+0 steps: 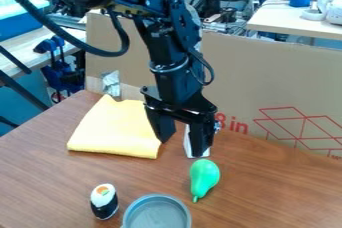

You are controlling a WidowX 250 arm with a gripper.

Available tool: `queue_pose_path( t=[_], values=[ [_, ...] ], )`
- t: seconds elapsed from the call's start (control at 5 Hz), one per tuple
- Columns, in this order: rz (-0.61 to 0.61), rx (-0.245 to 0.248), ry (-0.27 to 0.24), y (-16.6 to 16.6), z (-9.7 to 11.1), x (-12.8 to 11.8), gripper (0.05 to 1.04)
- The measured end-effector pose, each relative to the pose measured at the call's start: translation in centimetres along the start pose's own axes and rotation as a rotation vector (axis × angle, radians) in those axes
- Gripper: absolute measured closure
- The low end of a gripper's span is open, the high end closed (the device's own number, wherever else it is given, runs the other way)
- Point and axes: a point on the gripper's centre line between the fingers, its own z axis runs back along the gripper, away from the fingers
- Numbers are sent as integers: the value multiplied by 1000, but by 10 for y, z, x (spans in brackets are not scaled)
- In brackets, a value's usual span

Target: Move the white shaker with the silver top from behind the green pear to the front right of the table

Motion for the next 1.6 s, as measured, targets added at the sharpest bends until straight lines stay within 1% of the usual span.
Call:
queue_pose_path(
  t=[0.2, 0.4, 0.6, 0.8, 1.0, 1.2, 1.4, 1.6],
  values=[
    [3, -3, 32, 1, -9, -4, 76],
    [26, 53, -22, 24, 3, 16, 77],
    [32, 95, -69, 48, 8, 44, 76],
    [31, 105, -51, 65, -5, 71, 76],
    [29, 38, 16, 80, -31, 95, 77],
    [8, -7, 50, 83, -40, 106, 76],
    [-19, -15, 90, 75, -45, 111, 77],
    [-18, -6, 99, 70, -50, 111, 76]
  ],
)
